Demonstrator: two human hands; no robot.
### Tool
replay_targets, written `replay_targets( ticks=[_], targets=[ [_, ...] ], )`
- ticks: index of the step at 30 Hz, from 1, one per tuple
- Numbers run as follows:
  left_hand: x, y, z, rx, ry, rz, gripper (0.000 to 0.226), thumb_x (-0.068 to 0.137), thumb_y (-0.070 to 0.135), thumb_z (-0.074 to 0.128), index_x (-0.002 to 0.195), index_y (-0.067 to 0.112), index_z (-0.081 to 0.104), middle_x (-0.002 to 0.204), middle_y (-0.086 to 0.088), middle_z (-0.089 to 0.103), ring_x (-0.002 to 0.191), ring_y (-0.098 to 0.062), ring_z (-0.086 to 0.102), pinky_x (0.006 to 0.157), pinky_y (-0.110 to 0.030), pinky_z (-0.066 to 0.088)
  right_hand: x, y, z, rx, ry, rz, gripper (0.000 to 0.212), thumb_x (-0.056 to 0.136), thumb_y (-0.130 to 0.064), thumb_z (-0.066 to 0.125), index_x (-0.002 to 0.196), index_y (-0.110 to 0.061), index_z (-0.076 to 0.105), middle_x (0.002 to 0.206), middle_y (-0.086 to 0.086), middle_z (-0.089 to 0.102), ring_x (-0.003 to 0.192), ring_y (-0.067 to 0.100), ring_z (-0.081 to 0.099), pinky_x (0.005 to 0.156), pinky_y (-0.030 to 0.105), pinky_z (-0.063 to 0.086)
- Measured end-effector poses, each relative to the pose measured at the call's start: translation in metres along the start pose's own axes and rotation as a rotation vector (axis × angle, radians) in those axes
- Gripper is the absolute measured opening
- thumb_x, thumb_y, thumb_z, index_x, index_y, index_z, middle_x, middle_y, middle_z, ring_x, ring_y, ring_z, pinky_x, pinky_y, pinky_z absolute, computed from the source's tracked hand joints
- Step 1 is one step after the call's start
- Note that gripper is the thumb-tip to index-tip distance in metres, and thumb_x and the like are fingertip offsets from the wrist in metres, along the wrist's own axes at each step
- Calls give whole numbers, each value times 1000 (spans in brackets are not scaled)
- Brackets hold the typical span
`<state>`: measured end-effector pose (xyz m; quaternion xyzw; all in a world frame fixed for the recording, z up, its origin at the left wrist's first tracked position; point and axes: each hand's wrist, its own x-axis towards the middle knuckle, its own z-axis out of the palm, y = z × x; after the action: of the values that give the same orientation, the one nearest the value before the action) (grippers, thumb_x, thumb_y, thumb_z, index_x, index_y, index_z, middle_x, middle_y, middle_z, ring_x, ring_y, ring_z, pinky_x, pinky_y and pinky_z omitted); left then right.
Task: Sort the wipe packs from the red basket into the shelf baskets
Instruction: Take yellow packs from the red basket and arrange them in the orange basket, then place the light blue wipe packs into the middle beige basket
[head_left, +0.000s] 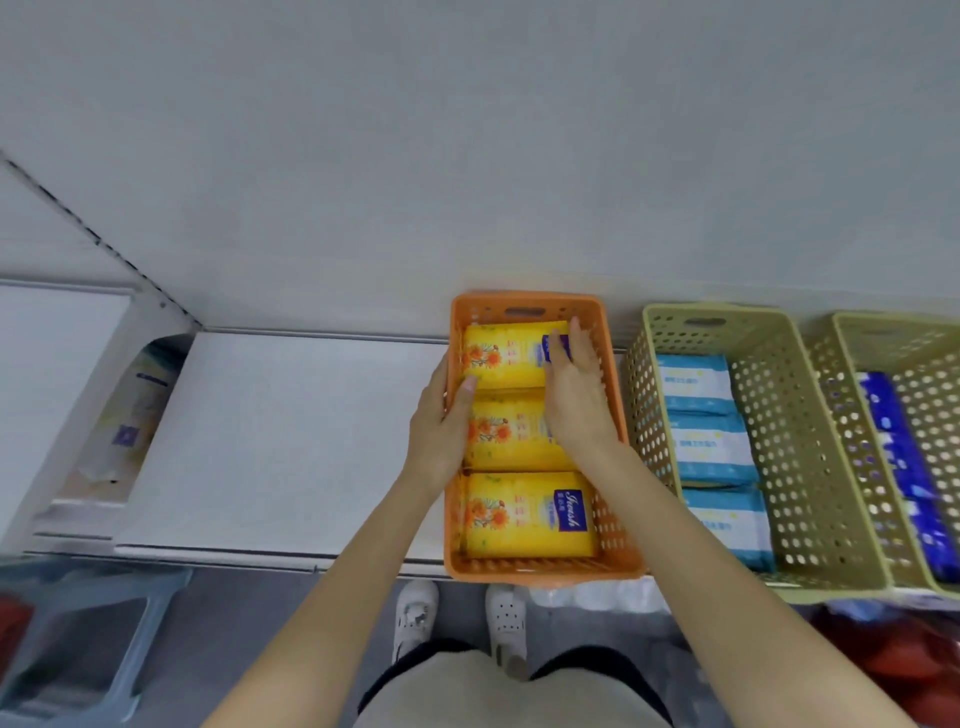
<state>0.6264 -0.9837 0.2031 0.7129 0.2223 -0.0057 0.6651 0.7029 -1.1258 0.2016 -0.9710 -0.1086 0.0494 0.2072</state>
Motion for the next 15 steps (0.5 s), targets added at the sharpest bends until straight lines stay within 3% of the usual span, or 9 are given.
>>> replay_targets(
  ticks=[3,7,12,15],
  targets=[
    [0,3,-1,3,3,20,48,92,59,42,139,48,37,137,12,52,120,-9,55,98,-39,50,-4,3,-4,212,-151,19,49,104,-20,32,150,-9,20,160,14,4,148,25,1,115,25,1],
    [-3,7,-2,80,22,27,44,100,49,32,143,41,35,141,11,50,121,-7,52,97,-22,44,0,5,-1,249,-256,82,62,102,-35,36,152,-11,10,160,13,-3,148,25,-3,119,33,3],
    [-17,0,-9,199,91,-9,48,100,52,25,146,40,28,147,5,44,130,-15,46,110,-39,36,-2,4,10,255,-216,100,68,101,-36,40,153,-12,3,160,13,-9,147,25,-8,120,36,1],
    [-42,-14,-20,156,147,-7,47,99,52,27,145,43,28,145,2,45,126,-16,49,108,-42,39,-2,1,8,232,-170,83,66,101,-34,40,152,-9,7,160,14,-6,147,27,-6,120,37,2]
  ],
)
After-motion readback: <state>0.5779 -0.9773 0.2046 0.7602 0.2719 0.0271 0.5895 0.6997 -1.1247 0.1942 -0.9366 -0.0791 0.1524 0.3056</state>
